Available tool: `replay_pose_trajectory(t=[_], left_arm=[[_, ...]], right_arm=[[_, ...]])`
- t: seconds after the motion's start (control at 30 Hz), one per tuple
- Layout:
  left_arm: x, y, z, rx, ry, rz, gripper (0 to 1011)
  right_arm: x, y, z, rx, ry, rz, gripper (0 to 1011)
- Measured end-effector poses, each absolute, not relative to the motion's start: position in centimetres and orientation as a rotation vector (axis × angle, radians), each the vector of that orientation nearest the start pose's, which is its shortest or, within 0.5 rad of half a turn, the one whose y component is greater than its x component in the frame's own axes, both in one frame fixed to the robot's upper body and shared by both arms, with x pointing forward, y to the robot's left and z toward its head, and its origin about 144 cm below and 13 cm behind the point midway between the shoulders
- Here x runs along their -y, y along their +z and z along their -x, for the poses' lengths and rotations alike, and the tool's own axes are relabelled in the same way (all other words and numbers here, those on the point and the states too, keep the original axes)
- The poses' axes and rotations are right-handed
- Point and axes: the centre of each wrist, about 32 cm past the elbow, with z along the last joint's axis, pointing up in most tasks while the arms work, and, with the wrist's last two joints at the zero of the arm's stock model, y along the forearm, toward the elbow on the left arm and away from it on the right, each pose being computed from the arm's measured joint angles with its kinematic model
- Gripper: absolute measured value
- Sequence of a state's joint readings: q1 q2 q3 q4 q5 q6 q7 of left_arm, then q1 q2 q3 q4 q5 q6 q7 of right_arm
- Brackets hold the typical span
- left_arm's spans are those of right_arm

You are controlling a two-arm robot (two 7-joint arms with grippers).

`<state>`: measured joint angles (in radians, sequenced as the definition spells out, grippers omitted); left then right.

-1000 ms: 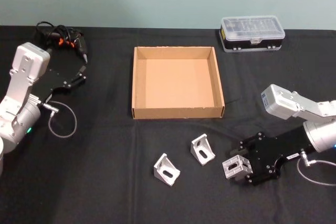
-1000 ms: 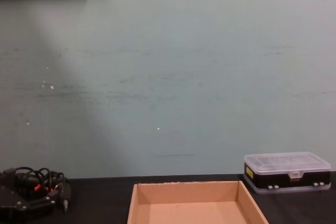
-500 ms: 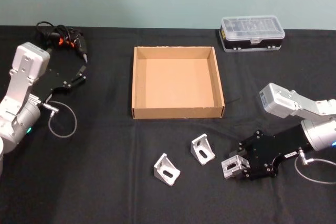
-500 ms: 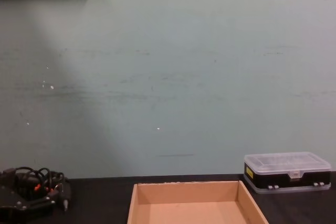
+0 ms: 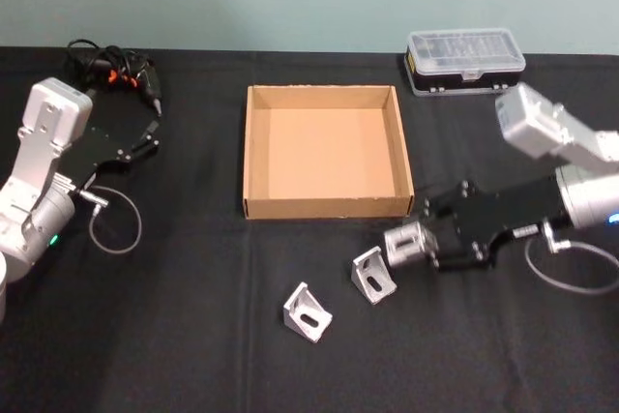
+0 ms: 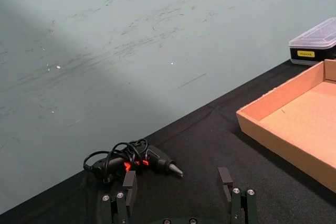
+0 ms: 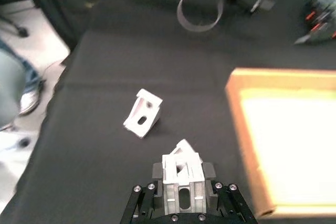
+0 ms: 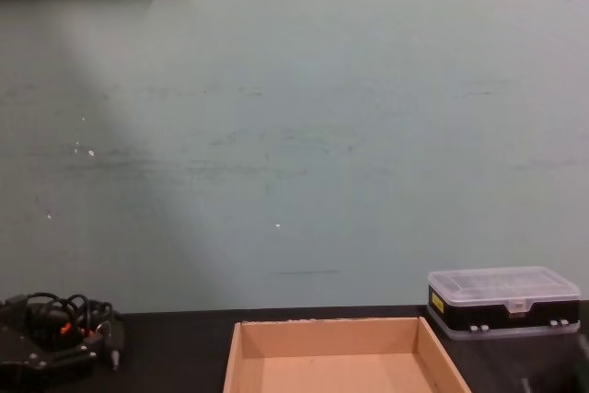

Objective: Use one hand to pick up the angle iron from the table and place it into the box.

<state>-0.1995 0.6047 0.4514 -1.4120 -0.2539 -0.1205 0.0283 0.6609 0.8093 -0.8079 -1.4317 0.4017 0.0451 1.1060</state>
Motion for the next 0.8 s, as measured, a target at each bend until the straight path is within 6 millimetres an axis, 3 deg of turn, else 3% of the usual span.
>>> replay_pose_trajectory(t=[0.33,0.8], left_arm=[[-31.0,114.0,-48.9,0.285,1.248,-0.304,1000],[-31.0,114.0,-48.9,0.285,1.248,-0.304,1000]], right_arm=[[31.0,127.9,-56.8,0.281,-0.215,0.534,449],[28.1,126.0,-59.5,0.342,-0.500,0.455,449]])
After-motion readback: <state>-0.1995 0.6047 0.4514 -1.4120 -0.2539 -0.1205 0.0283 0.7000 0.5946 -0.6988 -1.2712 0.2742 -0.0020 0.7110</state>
